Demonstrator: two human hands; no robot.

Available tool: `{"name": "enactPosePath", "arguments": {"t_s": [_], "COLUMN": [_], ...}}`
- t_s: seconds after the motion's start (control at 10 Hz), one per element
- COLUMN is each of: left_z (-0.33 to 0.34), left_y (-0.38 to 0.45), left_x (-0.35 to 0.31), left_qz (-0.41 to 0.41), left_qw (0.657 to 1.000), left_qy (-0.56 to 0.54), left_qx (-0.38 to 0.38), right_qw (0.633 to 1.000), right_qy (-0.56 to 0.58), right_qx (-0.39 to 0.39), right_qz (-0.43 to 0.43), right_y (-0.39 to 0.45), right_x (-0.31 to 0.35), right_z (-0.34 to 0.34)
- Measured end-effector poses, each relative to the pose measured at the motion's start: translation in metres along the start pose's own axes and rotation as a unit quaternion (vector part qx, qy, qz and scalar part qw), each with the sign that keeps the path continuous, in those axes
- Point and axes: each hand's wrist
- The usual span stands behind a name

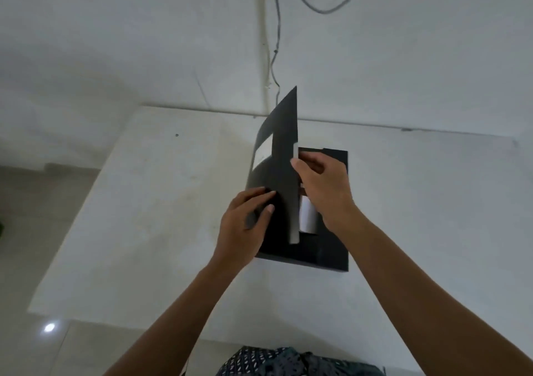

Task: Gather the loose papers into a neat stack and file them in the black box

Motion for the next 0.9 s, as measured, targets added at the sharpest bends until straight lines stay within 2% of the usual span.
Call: {"name": "enactPosePath", "arguments": {"t_s": [0.1,0.2,0.4,0.5,0.6,0.8,0.9], "left_z": [0.026,0.049,0.077,0.085,0.091,0.093,0.096], "left_y": [0.013,0.025,0.030,0.027,0.022,0.015,0.030], "left_x": [0.017,0.032,0.066,0.075,0.084,0.085,0.066], "left_qz": [-0.001,-0.014,-0.014,-0.004,0.007,0.013,0.040], "left_qw": [0.995,0.984,0.948,0.934,0.927,0.913,0.921], "left_qy": [0.092,0.164,0.298,0.339,0.361,0.393,0.379], "left_qx": [0.030,0.074,0.115,0.114,0.104,0.105,0.086], "right_qw": [0.997,0.990,0.967,0.946,0.929,0.926,0.933], "right_qy": [-0.042,-0.090,-0.228,-0.305,-0.359,-0.373,-0.353], "right_qx": [-0.066,-0.096,-0.078,-0.077,-0.082,-0.053,-0.075], "right_qz": [0.024,0.059,0.090,0.085,0.045,0.033,0.010], "right_y": [-0.003,-0.003,0.010,0.013,0.010,0.003,0.013], "right_x": [-0.030,-0.067,-0.127,-0.149,-0.168,-0.179,-0.165], "right_z": [-0.026,-0.042,-0.033,-0.022,-0.007,0.000,-0.011]}}
Point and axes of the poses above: each hand's wrist, its own y-axis towards the middle knuckle, its own z-axis out of the palm, x = y × z, and after that the axes turned 12 degrees about -y, right-handed
